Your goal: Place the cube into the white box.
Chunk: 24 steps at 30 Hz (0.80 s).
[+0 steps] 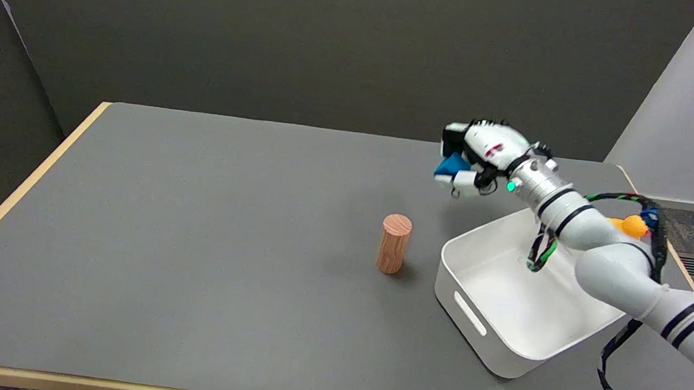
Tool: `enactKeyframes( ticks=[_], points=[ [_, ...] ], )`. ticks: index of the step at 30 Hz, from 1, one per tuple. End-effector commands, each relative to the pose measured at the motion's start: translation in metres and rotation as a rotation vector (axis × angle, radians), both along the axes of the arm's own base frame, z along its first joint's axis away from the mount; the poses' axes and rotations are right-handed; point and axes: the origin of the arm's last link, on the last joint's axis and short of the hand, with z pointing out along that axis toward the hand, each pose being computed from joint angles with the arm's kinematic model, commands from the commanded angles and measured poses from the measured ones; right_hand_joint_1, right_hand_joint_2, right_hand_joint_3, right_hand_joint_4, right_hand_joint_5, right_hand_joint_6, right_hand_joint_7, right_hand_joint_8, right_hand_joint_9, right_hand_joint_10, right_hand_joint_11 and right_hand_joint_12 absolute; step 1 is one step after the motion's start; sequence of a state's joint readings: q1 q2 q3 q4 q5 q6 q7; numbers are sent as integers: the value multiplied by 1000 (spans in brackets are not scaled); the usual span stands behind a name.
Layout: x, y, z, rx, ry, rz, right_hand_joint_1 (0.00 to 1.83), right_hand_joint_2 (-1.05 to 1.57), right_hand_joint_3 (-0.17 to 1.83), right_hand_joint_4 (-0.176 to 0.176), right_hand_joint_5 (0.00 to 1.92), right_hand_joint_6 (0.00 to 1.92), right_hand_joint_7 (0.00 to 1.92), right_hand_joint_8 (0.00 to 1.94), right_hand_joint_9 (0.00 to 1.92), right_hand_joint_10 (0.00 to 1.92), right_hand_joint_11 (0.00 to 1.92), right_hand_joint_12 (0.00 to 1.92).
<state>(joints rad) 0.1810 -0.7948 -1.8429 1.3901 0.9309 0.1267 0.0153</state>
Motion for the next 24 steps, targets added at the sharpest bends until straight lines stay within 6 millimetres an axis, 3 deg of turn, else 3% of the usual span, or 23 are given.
enactKeyframes(
  ticks=[1,4,6,12,18,24],
  points=[
    [112,55,23,-77,91,437,1339,980,587,-150,595,1480,774,1476,763,1766,852,1921],
    [120,81,38,-142,154,482,1342,964,609,-148,606,1474,782,1467,777,1754,877,1921],
    [129,104,50,-202,174,539,1350,889,756,-153,616,1519,795,1501,819,1766,916,1921],
    [122,151,68,-304,189,612,1356,854,811,-157,633,1521,816,1489,842,1765,941,1921],
    [95,204,78,-407,195,653,1359,841,828,-158,643,1517,827,1481,848,1766,953,1921],
    [42,239,67,-459,132,609,1360,828,848,-156,652,1520,835,1475,853,1766,964,1921]
  ],
)
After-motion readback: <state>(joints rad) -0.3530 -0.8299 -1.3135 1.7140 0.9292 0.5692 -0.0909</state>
